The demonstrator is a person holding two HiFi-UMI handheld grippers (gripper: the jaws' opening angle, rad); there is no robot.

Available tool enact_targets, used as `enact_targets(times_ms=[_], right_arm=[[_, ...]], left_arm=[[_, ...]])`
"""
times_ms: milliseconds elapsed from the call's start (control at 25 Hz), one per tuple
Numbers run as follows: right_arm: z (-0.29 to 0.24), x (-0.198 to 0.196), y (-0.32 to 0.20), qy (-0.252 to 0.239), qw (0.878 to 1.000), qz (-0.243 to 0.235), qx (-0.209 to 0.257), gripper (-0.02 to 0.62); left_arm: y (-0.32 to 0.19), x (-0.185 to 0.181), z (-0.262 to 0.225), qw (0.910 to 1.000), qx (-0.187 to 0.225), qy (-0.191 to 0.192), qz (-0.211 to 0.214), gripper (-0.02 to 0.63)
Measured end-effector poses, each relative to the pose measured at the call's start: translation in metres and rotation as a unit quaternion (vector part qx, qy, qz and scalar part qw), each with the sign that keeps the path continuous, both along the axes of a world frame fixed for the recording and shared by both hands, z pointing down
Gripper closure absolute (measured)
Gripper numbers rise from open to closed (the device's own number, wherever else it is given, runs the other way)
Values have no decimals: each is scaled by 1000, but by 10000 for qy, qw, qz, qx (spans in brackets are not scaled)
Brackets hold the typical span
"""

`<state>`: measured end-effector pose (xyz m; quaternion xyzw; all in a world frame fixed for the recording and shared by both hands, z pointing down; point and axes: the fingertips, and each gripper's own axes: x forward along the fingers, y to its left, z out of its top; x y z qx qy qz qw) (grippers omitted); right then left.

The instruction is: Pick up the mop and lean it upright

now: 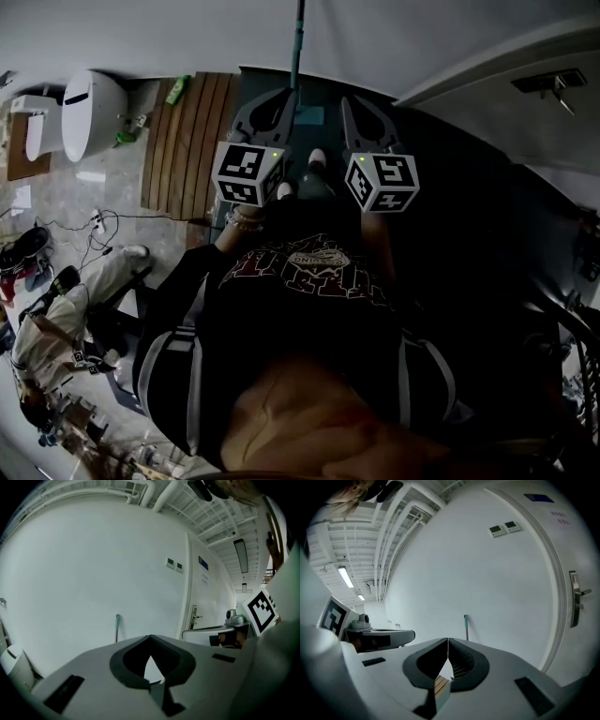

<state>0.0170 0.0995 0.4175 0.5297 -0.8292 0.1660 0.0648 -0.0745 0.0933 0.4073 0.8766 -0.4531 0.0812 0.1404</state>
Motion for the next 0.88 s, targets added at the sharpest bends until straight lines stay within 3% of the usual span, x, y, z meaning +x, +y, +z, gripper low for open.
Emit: enact_targets(times_ms=[520,880], right_arm=[[-15,21,-89,-87,9978,-661,62,577],[-14,15,-127,-59,9942,-1073,74,577]], left_arm=[[-82,38,-19,9989,131,-49,-451,560],[-109,25,-14,9948,62,-31,-1011,560]])
